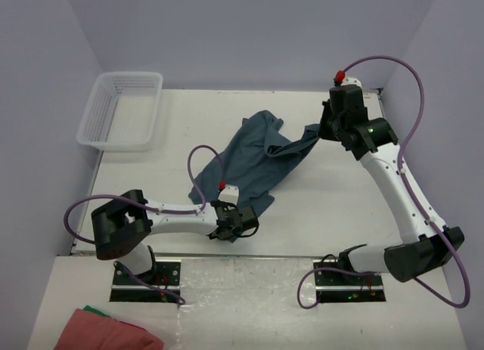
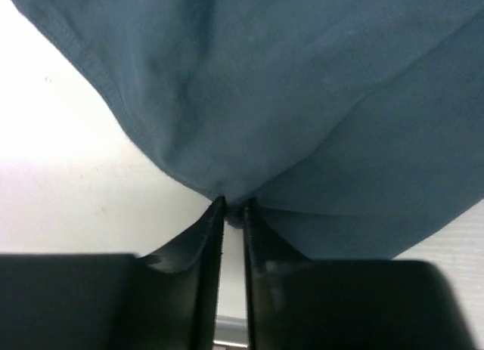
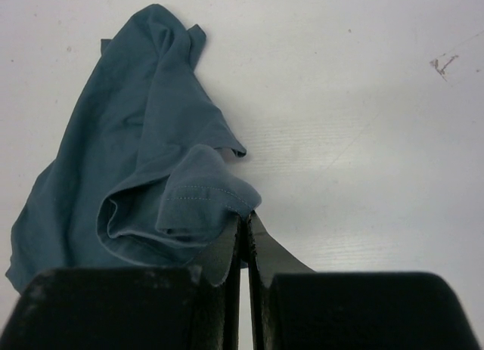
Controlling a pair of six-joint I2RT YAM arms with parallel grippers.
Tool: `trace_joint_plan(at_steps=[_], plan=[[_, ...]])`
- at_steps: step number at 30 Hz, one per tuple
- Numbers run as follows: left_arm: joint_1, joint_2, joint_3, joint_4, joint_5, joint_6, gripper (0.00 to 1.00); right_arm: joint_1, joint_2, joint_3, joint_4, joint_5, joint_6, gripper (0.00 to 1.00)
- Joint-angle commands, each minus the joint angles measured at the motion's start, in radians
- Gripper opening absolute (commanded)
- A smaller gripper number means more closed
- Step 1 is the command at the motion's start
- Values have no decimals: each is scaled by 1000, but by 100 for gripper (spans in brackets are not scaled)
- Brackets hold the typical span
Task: Fold and stack the t-shirts
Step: Flatten out the tshirt
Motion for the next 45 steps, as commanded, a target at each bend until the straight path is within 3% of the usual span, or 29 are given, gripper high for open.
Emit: trace_joint_plan(at_steps=[1,3,10,18,26,30,36,40,45], plan=[[28,24,-9,56,-27,34,13,-5,-39,-1,19,-14,-18,0],[51,25,-24,79,-33,54,0,-5,-40,-6,19,-14,-18,0],[32,-10,101,-112,-194,48,0,-5,-46,-11,22,-10,-23,0],[-154,-188,530,-548,-432,-47,0,-4,-106,-1,11,38,-29,0],[-338,-283,695,-548,-495,62,0,18,-252,37,-35,110,-29,0],[-328,-266,762,-547,-590,114,0,18,-286,133,-77,225,-57,0],[-89,-257,870,-542,-638,221,0,9,-218,226,-87,329,-100,0],[155,-301,890,-401,-603,434,0,-83,-157,270,-87,306,-110,0],[313,-355,916,-323,-595,585,0,-168,-63,445,-177,257,-107,0]])
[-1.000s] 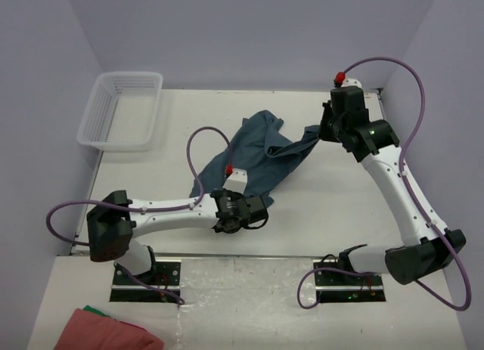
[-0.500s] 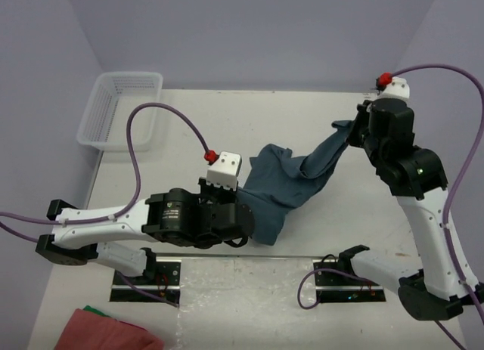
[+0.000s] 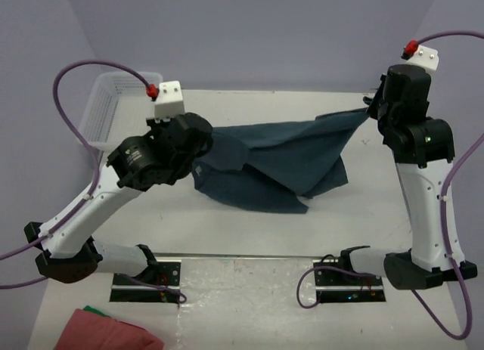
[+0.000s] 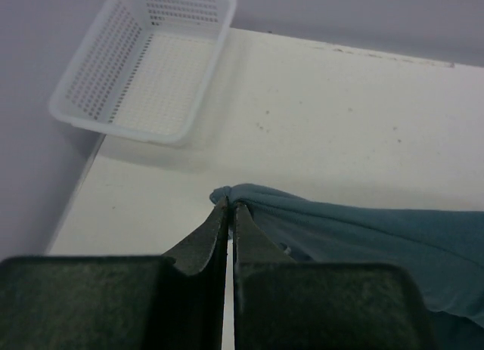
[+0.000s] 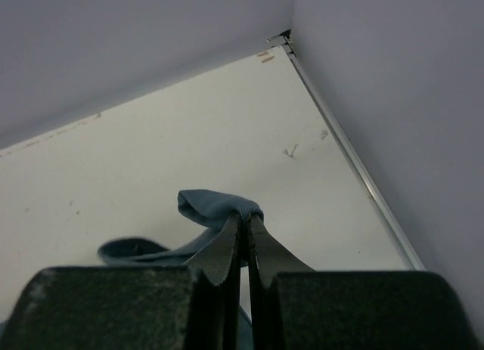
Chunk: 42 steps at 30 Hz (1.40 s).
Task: Fold and stack the t-shirts
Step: Flatten out the tshirt
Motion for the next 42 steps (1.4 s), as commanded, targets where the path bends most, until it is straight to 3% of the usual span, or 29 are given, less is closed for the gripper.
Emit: trace_joint_plan(at_steps=[1,8,13,24,30,39,42], plan=[[79,-56,91,84,-74,180,0,-44,47,136,-56,-10,-19,0],[102,-65,183,77,-122,250,0,-56,120,322,-160,-33,-20,0],[102,-67,240,87,-157,325,0,-56,75,277,-153,-49,-28,0],[102,-82,397,287,-113,594,0,-6,-54,282,-192,-80,-22,0],[100,-56,513,421,-19,750,0,54,-74,395,-220,-97,-29,0],[100,-6,403,576,-21,838,0,66,-3,380,-213,-50,-26,0],[100,74,453,625,-33,882,0,65,61,372,-199,9,-19,0]])
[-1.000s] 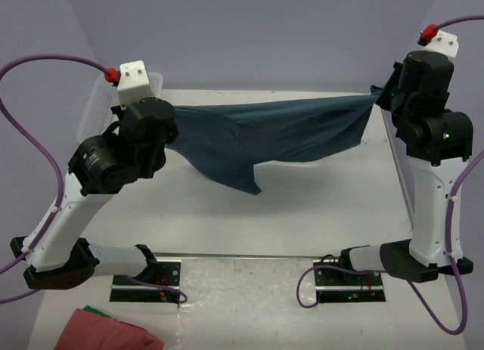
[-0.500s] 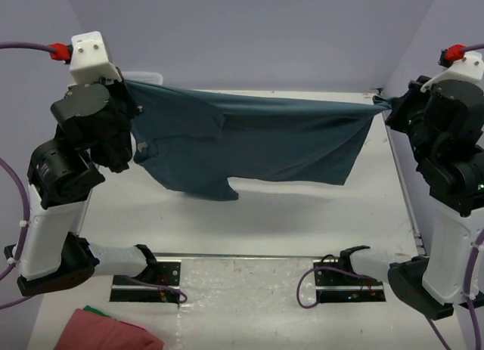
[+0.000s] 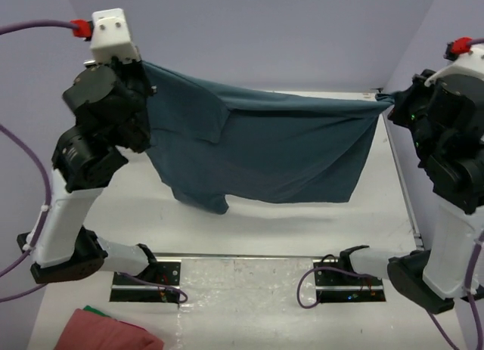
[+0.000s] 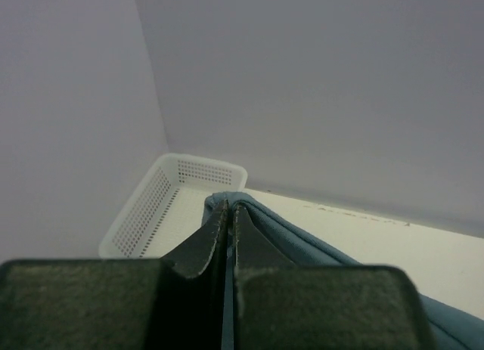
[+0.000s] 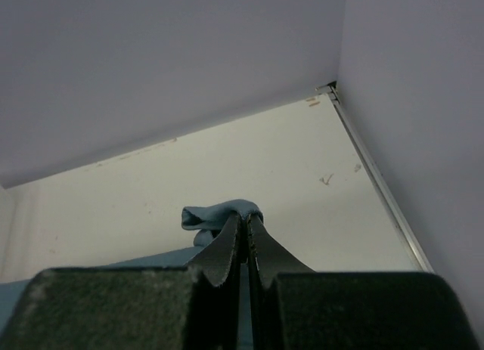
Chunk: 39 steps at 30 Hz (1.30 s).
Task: Fold and stack the t-shirts
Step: Flatten out the tshirt
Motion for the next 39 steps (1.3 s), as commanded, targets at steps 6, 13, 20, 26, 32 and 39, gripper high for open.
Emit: trace_joint_plan(at_steps=[6,13,20,26,32,39], plan=[[-65,129,164,176,-37,197,0,2,72,46,44,60,-32,0],[-334,17,-26,759,-260,659,0,17,0,94,26,66,-56,0],[-404,29,-48,917,-308,803,0,25,-81,123,3,33,-56,0],[-403,57,-101,972,-245,829,0,25,-26,102,-5,75,-38,0],[-128,135,-30,374,-4,258,0,20,117,-52,47,108,8,0],[379,317,-194,135,465,-178,0,-111,250,-181,101,62,34,0]])
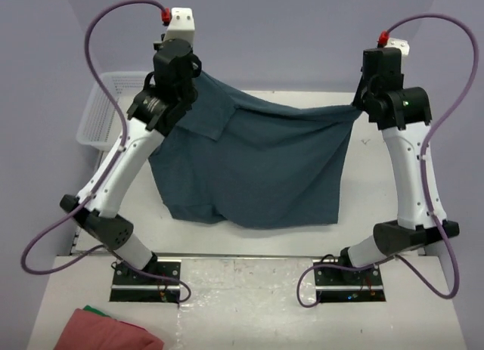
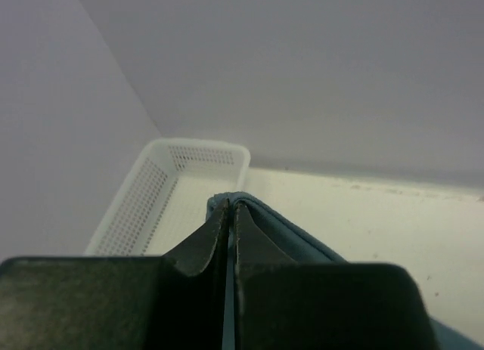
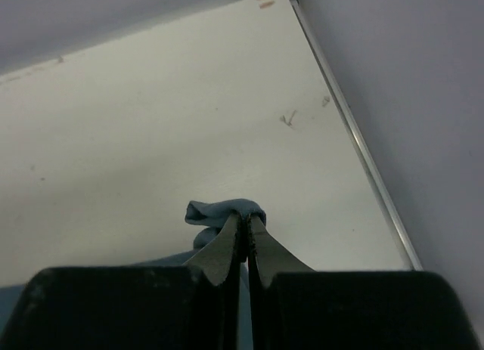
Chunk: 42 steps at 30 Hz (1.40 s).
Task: Fold and stack the t-shirts
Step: Flatten out the tshirt
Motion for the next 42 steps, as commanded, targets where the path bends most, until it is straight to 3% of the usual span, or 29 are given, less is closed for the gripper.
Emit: trace_joint_plan(at_steps=[1,7,13,18,28,33,42], plan=[[199,90,-8,-157,306,-260,0,-91,27,-45,53,-8,32,0],[262,381,97,-108,388,-238,0,-182,121,-167,208,-111,26,0],[277,512,159,22,420,-201,0,-208,271,-115,268,-157,-22,0],[294,630,335,-17,423,-166,0,-219,374,-17,283,-181,-40,0],[306,641,322,20,466,-135,0,-219,480,89,265,-208,-51,0],[329,642,210,109,521,-142,0,-219,517,123,266,-206,-68,0],[344,777,363,121,597,-118,0,-260,620,226,266,-206,-80,0]])
